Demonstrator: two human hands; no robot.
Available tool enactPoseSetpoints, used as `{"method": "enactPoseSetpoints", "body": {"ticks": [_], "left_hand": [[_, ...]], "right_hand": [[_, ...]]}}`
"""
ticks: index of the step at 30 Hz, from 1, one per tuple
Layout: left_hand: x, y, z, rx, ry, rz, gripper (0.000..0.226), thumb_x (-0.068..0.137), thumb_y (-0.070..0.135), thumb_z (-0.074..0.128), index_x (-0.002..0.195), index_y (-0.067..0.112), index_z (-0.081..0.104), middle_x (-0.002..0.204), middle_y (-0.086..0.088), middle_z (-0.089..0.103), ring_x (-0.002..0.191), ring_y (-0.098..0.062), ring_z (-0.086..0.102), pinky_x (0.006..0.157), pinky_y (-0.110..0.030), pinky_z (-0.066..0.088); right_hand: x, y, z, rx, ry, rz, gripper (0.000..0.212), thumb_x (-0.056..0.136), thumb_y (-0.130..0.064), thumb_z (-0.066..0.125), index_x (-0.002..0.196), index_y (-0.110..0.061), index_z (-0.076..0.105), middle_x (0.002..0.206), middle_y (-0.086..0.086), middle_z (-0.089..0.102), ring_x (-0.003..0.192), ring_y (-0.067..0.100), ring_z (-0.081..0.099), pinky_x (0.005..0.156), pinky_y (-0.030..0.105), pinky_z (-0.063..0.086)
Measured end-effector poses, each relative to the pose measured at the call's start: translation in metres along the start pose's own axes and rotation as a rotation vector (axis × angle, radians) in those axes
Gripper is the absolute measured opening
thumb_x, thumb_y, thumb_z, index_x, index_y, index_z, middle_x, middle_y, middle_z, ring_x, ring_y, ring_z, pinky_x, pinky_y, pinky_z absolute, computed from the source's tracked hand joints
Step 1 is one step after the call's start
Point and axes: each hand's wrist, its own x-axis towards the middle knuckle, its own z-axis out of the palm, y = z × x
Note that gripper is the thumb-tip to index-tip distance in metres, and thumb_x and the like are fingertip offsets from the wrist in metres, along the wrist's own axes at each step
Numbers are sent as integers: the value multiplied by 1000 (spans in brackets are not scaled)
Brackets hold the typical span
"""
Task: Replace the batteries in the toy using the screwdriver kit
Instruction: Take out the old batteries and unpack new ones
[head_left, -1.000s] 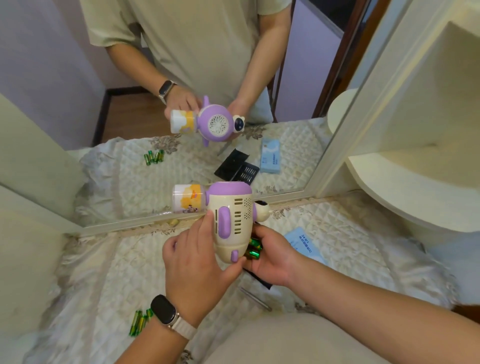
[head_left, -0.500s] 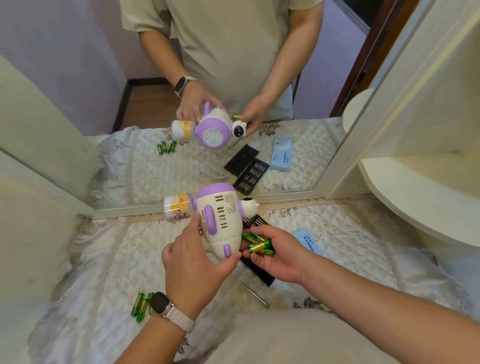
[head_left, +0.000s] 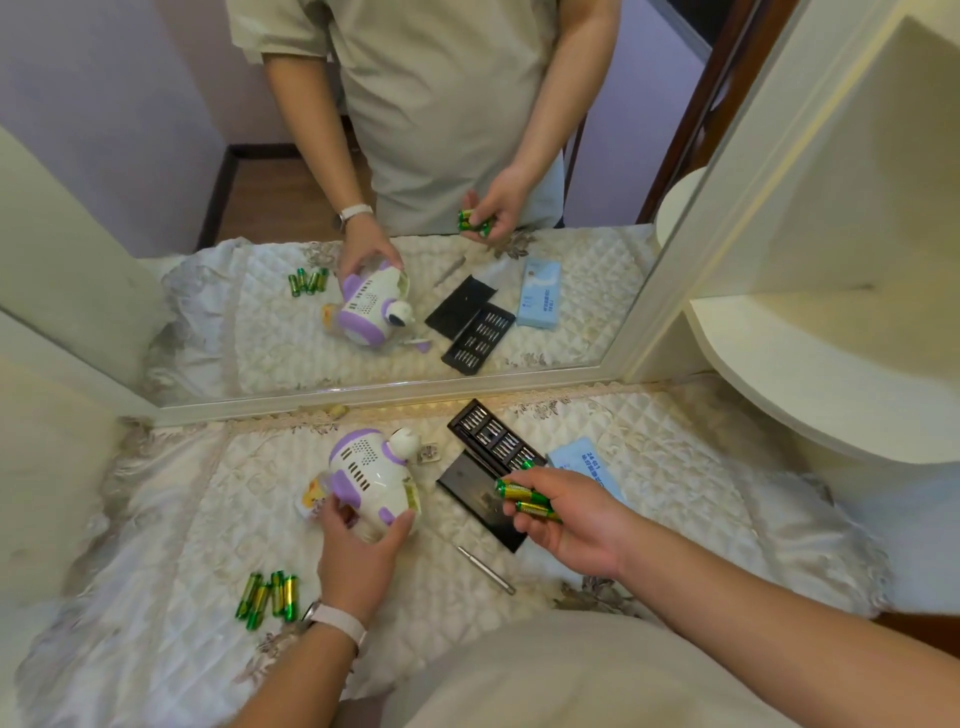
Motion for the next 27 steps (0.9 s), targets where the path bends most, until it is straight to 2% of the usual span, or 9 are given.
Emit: {"method": "enactPoseSetpoints", "body": {"ticks": [5, 9, 12, 15, 17, 20, 23, 25, 27], "left_hand": [[-1, -12, 3, 40, 18, 42, 102, 53, 69, 78, 138, 31, 35, 134, 0, 58, 120, -24, 58, 103, -50, 48], [-11, -15, 7, 68, 81, 105, 87, 59, 65, 77, 131, 28, 48, 126, 2, 62, 114, -20, 60, 97, -46, 51], [-28, -19, 12, 118, 183, 115, 78, 68, 57, 80, 130, 16, 56, 123, -8, 63, 113, -26, 58, 96, -48, 50], [-53, -20, 24, 187, 288, 90, 74, 71, 59, 71, 121, 7, 60, 118, -15, 62, 112, -34, 55, 96, -55, 46], [-73, -18, 38, 214, 299, 97, 65, 73, 46, 65, 121, 3, 59, 120, -16, 60, 115, -35, 53, 102, -52, 42], [-91, -15, 66, 265, 223, 127, 50, 77, 31, 66, 118, 2, 60, 118, -14, 59, 116, -33, 51, 103, -40, 37], [-102, -5, 101, 232, 73, 107, 30, 85, 15, 71, 113, 8, 64, 108, -5, 62, 106, -27, 58, 93, -37, 46], [-106, 7, 127, 271, -47, 113, 21, 88, 16, 67, 109, 17, 64, 99, 4, 62, 94, -21, 62, 79, -30, 46], [-106, 21, 155, 326, -158, 114, 23, 91, 24, 64, 113, 18, 64, 95, 7, 62, 85, -13, 62, 72, -28, 47]], "right_hand": [[-8, 6, -16, -21, 22, 3, 12, 94, -18, 60, 90, -6, 63, 70, 14, 65, 41, 13, 51, 39, 16, 42], [-12, 7, -30, -48, 5, 22, 15, 93, -20, 60, 88, -6, 63, 68, 12, 61, 42, 14, 50, 39, 16, 42], [-16, 4, -43, -83, -34, 41, 16, 92, -21, 60, 86, -7, 60, 68, 11, 59, 43, 15, 49, 37, 16, 40], [-17, 1, -59, -146, -94, 40, 17, 92, -25, 60, 88, -9, 56, 68, 9, 56, 44, 12, 46, 36, 16, 27], [-18, -1, -71, -201, -108, 35, 18, 94, -27, 58, 89, -9, 55, 67, 7, 53, 43, 10, 41, 37, 17, 20], [-21, -7, -92, -289, -111, 17, 24, 96, -31, 55, 89, -8, 56, 66, 6, 46, 43, 9, 34, 37, 18, 17], [-26, -13, -116, -370, -96, 3, 24, 98, -30, 53, 90, -7, 56, 64, 4, 47, 43, 9, 33, 38, 19, 17], [-30, -18, -131, -397, -78, 3, 23, 98, -28, 52, 88, -8, 58, 64, 4, 49, 43, 10, 33, 40, 21, 16], [-33, -23, -147, -409, -43, -6, 21, 98, -23, 50, 88, -8, 60, 65, 3, 53, 43, 11, 33, 40, 21, 17]]}}
